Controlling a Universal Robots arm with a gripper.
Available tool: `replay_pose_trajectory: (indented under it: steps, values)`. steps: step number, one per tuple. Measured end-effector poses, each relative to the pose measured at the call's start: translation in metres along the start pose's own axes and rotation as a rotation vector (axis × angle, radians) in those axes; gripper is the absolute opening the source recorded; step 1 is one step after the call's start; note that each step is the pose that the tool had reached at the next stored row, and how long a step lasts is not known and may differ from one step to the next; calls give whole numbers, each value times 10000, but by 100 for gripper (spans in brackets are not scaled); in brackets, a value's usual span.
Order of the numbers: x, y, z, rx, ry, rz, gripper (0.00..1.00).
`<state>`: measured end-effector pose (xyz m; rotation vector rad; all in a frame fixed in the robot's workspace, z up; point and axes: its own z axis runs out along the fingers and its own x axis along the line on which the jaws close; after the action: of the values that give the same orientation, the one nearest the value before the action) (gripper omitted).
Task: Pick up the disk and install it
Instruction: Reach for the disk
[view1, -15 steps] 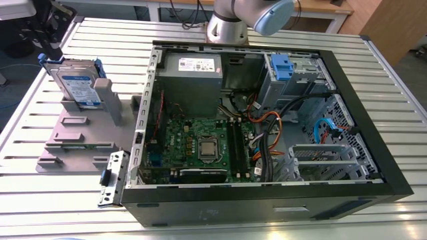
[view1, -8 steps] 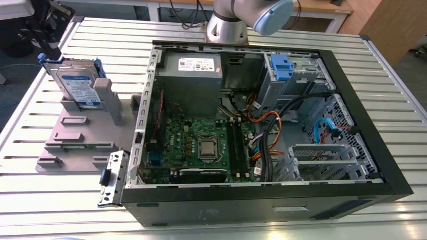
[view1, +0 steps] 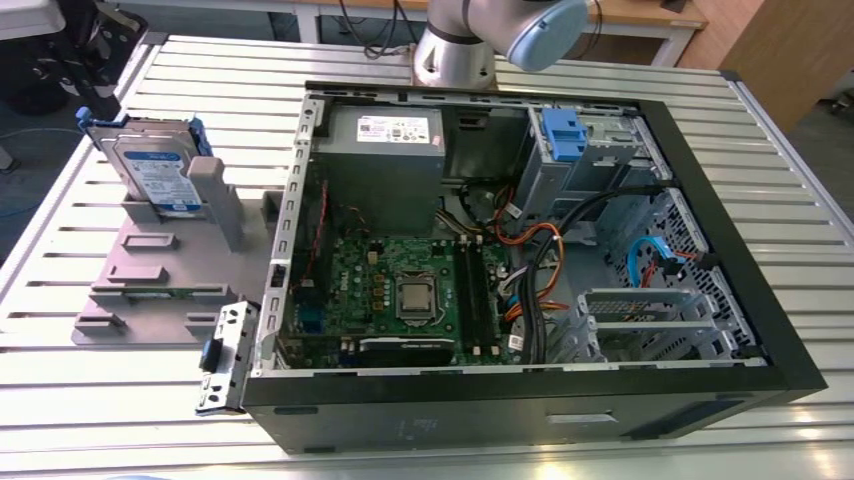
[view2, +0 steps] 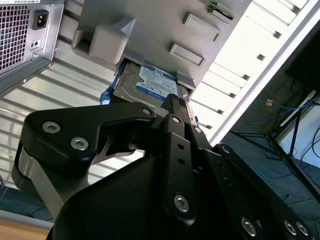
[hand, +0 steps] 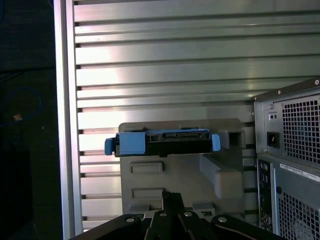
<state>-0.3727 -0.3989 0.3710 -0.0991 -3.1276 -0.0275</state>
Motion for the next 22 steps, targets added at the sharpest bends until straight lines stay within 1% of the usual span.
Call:
replay_pose_trajectory:
  steps: [14, 22]
  values:
    - [37, -2, 4, 0, 0, 0, 11]
    - [53, -4, 21, 0, 0, 0, 11]
